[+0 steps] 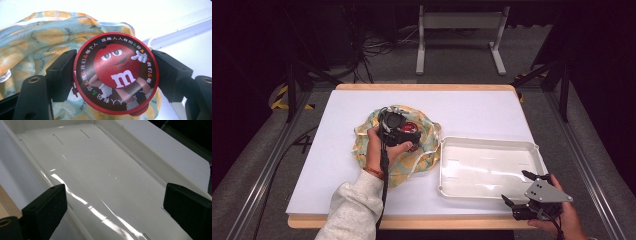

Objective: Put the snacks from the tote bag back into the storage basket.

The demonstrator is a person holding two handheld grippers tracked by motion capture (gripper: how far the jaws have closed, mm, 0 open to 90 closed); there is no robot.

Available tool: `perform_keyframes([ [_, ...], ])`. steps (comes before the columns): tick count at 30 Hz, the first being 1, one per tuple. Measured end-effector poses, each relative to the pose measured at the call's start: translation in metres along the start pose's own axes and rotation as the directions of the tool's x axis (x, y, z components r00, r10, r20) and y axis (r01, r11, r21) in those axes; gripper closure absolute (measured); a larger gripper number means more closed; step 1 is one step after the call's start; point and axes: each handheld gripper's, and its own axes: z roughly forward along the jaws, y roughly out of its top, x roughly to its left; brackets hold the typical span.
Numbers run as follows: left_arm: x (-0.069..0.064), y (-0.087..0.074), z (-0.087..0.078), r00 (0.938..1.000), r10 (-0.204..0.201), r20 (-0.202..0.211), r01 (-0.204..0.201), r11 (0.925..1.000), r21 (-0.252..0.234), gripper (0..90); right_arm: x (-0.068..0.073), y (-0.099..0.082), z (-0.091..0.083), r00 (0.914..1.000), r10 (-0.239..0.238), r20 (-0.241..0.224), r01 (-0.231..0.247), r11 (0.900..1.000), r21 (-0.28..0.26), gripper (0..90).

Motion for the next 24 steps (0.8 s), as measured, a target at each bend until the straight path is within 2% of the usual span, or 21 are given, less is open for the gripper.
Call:
perform_keyframes([
  [3, -0.004, 0.002, 0.001, 0.9999, 0.003, 0.014, -0.003, 1.0, 0.007, 25.2, 0.0, 0.0, 0.0, 1.0, -0.001, -0.001, 0.001, 1.0, 0.0, 5.3],
  [8, -0.018, 0.007, 0.0, 0.9992, 0.025, 0.031, -0.025, 0.9997, 0.0, 25.2, 0.0, 0.0, 0.0, 1.0, 0.001, -0.002, -0.001, 1.0, 0.0, 5.3],
  [16, -0.031, 0.016, -0.004, 0.9979, 0.046, 0.045, -0.046, 0.9989, -0.009, 25.2, 0.0, 0.0, 0.0, 1.0, 0.0, -0.002, 0.0, 1.0, 0.001, 5.3],
  [24, -0.052, 0.023, -0.003, 0.9934, 0.085, 0.077, -0.084, 0.9963, -0.015, 25.2, 0.0, 0.0, 0.0, 1.0, 0.0, -0.003, 0.0, 1.0, 0.001, 5.3],
])
